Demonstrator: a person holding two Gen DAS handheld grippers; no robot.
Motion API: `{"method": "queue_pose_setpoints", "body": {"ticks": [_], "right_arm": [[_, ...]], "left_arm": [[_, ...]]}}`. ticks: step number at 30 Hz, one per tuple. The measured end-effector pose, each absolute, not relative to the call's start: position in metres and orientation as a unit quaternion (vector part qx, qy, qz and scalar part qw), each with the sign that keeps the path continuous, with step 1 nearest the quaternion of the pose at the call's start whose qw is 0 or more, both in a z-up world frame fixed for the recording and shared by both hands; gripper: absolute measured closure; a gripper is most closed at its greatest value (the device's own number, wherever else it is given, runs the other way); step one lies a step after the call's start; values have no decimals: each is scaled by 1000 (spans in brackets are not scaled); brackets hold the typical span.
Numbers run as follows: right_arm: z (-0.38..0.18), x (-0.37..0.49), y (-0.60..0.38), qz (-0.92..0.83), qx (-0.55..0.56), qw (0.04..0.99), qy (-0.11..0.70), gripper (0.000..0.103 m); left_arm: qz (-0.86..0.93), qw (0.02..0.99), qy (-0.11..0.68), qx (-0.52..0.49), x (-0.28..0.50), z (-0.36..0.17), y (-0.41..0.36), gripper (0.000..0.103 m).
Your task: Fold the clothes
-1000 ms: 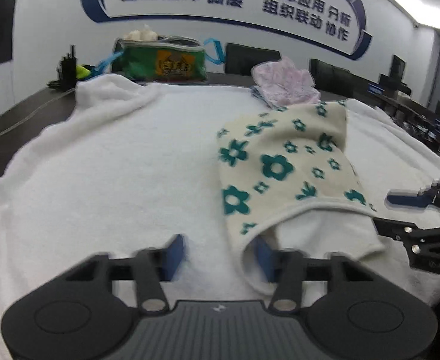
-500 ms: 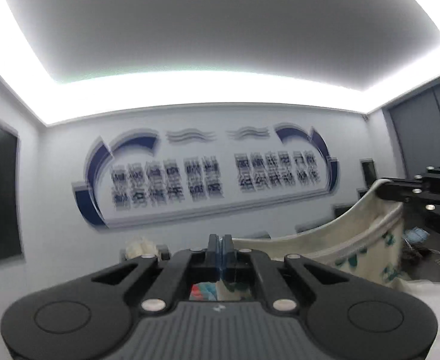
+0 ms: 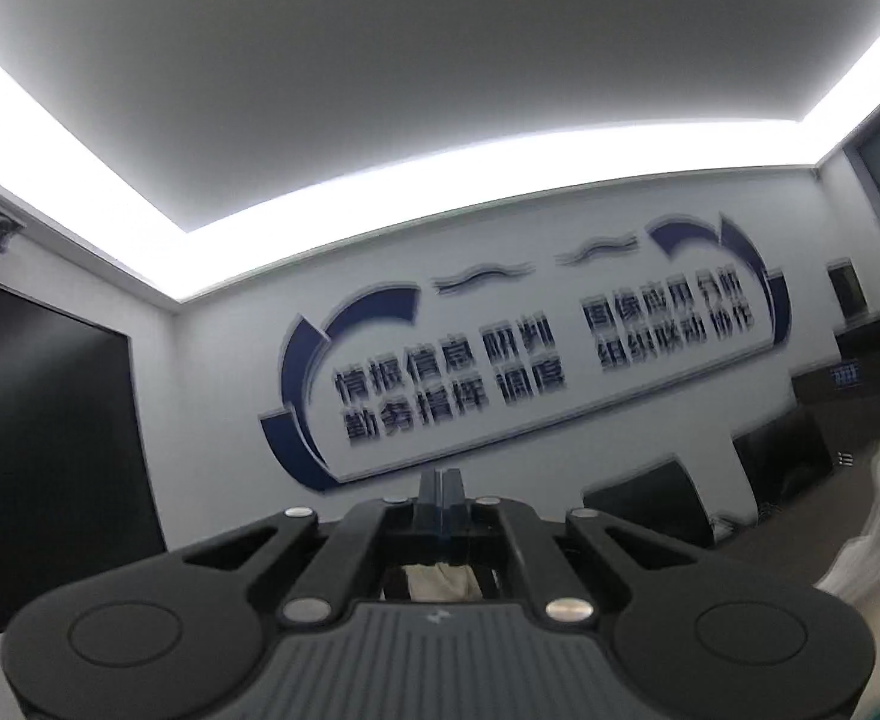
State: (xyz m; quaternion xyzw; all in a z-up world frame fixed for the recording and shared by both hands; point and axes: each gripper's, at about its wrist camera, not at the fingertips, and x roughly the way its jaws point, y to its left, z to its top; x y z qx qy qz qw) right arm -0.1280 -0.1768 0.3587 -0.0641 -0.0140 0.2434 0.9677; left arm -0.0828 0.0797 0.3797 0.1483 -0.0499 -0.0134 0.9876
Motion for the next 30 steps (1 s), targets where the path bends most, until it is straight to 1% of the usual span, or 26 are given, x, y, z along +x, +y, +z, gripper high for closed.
{"method": "queue_pose_setpoints", "body": {"ticks": [1, 3, 4, 6, 7, 8, 9, 10, 11, 12, 13, 14, 15, 17, 18, 20, 21, 22, 23, 24, 25, 26, 27, 29, 30], "right_arm": [[344, -114, -190, 233, -43, 971, 14, 102], [294, -74, -231, 170, -1, 982, 88, 102], [268, -53, -252, 135, 21, 983, 126, 102], [204, -14, -301, 39, 60, 975, 212, 102], [171, -5, -325, 1, 68, 966, 251, 101], [138, 0, -348, -31, 73, 955, 287, 101], [105, 5, -371, -63, 77, 941, 323, 100], [72, 10, -394, -96, 82, 925, 358, 98], [60, 5, -404, -96, 83, 926, 356, 96], [55, -4, -411, -86, 82, 932, 343, 86], [50, -12, -417, -76, 82, 937, 330, 75], [54, -12, -414, -61, 74, 943, 319, 55], [61, -9, -409, -43, 64, 948, 309, 51], [68, 14, -387, 19, 44, 951, 305, 49], [68, 27, -377, 43, 37, 950, 307, 43], [70, 54, -355, 92, 22, 945, 312, 39], [66, 73, -344, 103, 15, 940, 324, 39], [61, 94, -333, 111, 8, 934, 339, 39], [56, 107, -329, 108, -1, 930, 352, 39], [51, 119, -327, 103, -12, 925, 364, 39], [46, 131, -325, 97, -22, 921, 377, 39], [41, 142, -324, 92, -32, 916, 389, 47], [45, 141, -324, 86, -34, 920, 382, 69], [59, 129, -326, 73, -32, 931, 356, 93], [66, 123, -327, 67, -31, 936, 343, 93]], "left_arm": [[-31, 989, -25, 145, -56, 366, 67, 97], [-76, 987, 41, 137, -9, 326, 41, 94], [-100, 983, 71, 136, 4, 305, 31, 91], [-145, 974, 116, 131, 7, 264, 22, 90], [-168, 968, 139, 128, 9, 244, 17, 84], [-190, 961, 161, 125, 10, 223, 14, 68], [-206, 954, 179, 122, 1, 202, 22, 59], [-222, 947, 198, 120, -8, 181, 30, 43], [-236, 940, 216, 121, -14, 161, 37, 32], [-249, 932, 234, 122, -20, 142, 44, 31], [-253, 924, 259, 124, -26, 122, 51, 31], [-251, 915, 290, 125, -27, 98, 54, 31], [-243, 909, 313, 132, -26, 79, 58, 31], [-216, 903, 345, 138, -22, 47, 66, 31], [-202, 901, 361, 130, -16, 31, 71, 31], [-179, 897, 392, 93, -3, 11, 84, 34], [-179, 896, 401, 67, -4, 16, 94, 37], [-180, 893, 410, 42, -6, 20, 103, 52], [-191, 890, 412, 20, -9, 19, 106, 79], [-204, 889, 410, 6, -11, 19, 108, 91], [-208, 890, 405, 5, -14, 21, 107, 97], [-202, 897, 393, 19, -23, 24, 103, 98], [-196, 902, 382, 32, -32, 28, 99, 99], [-186, 913, 361, 43, -46, 32, 96, 100], [-179, 919, 348, 41, -47, 39, 99, 100]]}}
